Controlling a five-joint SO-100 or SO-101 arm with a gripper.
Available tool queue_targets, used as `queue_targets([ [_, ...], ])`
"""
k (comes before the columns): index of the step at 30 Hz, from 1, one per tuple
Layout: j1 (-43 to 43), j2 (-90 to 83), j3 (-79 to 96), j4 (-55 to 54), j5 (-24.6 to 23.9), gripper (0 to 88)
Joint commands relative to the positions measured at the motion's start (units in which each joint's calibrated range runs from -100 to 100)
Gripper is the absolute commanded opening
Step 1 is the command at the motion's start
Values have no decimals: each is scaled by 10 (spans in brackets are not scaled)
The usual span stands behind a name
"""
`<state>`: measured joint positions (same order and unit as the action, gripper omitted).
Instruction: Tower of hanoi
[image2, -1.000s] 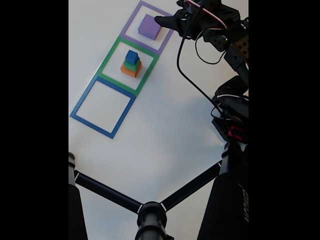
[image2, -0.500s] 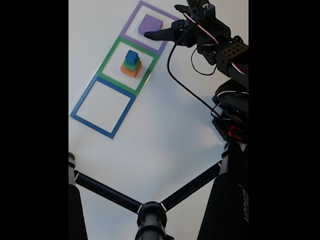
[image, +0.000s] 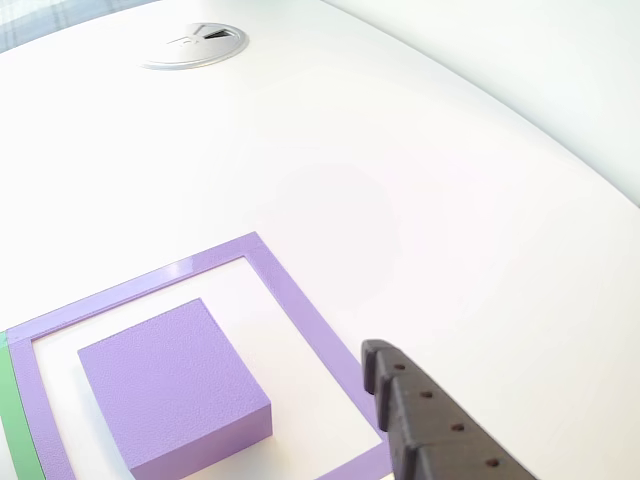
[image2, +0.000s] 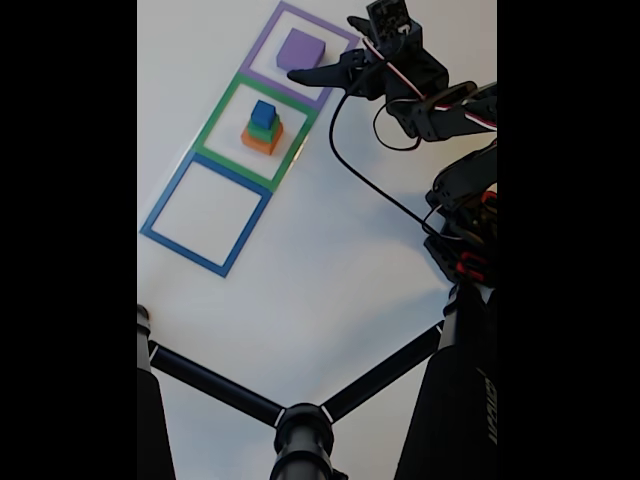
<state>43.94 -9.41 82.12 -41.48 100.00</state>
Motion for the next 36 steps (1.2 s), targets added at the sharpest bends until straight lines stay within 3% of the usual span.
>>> queue_targets([
  [1, 0, 66, -33, -83, 0, 505],
  [13, 0, 235, -129, -166, 0, 493],
  [36, -42, 304, -157, -167, 0, 466],
])
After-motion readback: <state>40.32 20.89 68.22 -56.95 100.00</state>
